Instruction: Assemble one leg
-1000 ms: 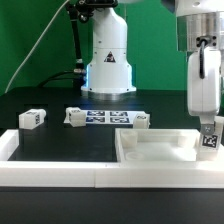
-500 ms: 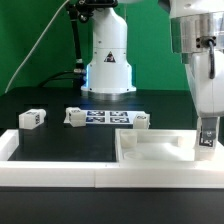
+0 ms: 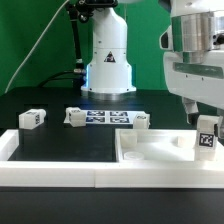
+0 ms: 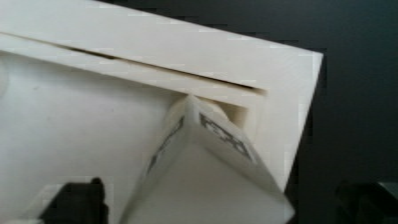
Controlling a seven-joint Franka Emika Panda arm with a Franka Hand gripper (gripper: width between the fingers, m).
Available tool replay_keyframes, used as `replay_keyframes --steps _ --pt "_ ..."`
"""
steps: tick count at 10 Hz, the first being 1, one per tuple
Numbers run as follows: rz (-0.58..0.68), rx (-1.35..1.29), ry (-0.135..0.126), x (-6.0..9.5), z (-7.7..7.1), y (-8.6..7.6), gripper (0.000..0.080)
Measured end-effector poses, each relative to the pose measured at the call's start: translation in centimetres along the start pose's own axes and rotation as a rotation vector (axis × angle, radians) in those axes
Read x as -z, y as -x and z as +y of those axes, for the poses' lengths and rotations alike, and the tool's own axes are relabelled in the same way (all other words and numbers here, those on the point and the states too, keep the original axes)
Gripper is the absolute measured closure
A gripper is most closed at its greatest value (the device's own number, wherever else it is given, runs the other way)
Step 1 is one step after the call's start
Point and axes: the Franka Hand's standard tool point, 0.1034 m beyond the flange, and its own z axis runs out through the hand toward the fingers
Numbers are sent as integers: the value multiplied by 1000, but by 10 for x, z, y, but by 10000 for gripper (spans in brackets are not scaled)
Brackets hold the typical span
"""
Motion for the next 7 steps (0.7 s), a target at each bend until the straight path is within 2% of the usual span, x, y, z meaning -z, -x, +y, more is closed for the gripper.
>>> replay_keyframes --steps 2,7 --pt "9 214 7 0 0 2 150" --pt "34 694 47 -4 3 0 150"
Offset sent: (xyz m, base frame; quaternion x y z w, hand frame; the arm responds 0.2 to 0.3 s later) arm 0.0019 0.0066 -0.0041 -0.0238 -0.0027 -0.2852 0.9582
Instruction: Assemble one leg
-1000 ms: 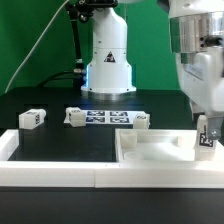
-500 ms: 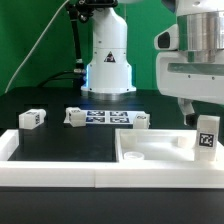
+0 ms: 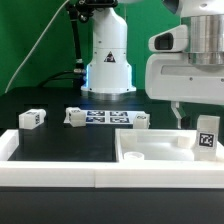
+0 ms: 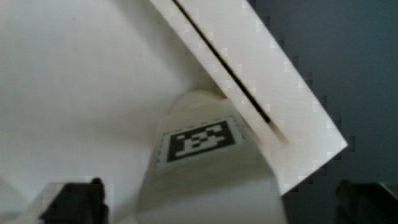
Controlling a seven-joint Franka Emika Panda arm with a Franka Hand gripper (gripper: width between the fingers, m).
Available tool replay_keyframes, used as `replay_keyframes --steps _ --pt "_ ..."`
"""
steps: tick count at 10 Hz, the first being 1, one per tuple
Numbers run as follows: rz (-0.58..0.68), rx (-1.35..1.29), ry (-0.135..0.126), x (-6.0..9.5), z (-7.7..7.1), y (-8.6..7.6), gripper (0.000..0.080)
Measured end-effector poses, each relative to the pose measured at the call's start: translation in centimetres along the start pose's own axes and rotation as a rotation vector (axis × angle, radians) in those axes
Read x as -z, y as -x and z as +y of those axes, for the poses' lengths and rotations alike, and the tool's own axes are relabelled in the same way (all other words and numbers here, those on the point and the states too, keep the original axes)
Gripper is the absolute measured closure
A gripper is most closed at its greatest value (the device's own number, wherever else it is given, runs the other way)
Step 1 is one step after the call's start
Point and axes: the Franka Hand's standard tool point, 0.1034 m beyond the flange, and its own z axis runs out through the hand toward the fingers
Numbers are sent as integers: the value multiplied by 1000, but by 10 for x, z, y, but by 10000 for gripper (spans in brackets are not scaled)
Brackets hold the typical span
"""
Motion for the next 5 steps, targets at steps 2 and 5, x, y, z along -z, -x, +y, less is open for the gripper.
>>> replay_keyframes --steps 2,5 --pt "3 63 3 0 2 -2 150" --pt "3 60 4 0 2 -2 510"
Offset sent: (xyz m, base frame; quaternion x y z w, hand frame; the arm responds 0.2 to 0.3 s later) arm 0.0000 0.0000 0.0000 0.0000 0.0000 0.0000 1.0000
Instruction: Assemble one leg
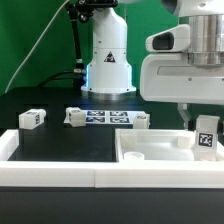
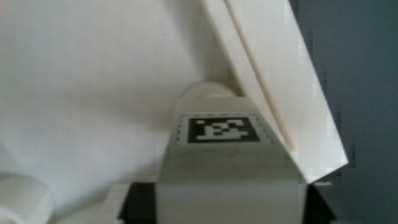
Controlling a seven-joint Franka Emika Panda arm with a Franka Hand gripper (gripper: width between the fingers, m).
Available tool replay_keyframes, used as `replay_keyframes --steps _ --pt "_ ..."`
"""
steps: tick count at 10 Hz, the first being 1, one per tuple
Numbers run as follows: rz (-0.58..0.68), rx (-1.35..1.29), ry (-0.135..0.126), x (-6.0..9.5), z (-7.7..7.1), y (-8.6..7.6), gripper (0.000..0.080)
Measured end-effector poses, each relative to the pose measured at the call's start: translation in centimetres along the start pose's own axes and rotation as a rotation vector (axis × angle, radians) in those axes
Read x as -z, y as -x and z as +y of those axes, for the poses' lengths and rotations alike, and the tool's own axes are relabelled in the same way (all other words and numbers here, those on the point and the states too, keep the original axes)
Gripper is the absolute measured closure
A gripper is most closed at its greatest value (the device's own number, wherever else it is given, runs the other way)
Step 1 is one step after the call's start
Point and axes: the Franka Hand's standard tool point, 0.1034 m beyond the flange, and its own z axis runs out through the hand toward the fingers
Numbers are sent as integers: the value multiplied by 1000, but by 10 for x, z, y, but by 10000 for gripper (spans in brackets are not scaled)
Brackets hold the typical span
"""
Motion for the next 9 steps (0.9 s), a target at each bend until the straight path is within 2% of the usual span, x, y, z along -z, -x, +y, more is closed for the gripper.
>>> replay_keyframes --steps 4,6,9 --pt "0 -39 0 0 1 -1 509" --pt "-16 -297 -24 0 4 -2 509" --pt "-34 -640 -38 0 5 -1 508"
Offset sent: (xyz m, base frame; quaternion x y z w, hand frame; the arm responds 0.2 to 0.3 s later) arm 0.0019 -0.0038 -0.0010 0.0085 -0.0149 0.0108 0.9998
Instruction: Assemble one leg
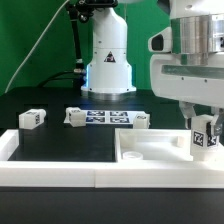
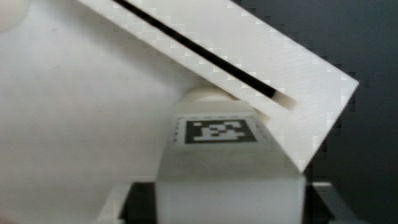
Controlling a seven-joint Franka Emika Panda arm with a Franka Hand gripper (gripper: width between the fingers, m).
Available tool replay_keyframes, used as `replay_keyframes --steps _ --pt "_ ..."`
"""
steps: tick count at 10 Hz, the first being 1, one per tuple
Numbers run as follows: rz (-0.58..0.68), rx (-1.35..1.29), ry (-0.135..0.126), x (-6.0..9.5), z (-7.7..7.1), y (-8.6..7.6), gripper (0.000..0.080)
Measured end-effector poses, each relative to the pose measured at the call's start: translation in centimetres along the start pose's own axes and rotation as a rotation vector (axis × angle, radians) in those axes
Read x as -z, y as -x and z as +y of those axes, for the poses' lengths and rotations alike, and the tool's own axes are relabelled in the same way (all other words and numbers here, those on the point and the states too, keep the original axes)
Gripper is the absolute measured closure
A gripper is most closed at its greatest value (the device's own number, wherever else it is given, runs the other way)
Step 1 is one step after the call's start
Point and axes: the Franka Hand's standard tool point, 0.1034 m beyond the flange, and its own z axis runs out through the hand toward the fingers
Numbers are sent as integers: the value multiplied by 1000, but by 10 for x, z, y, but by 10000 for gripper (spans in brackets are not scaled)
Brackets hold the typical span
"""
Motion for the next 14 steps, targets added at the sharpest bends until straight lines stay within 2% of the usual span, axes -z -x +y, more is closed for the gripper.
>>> replay_keyframes --steps 5,8,13,14 --pt "-3 -571 -7 -1 -3 6 508" --pt "5 -863 -8 1 -2 5 508" --pt "13 -867 -3 0 1 2 498" --pt "14 -860 -3 0 1 2 319"
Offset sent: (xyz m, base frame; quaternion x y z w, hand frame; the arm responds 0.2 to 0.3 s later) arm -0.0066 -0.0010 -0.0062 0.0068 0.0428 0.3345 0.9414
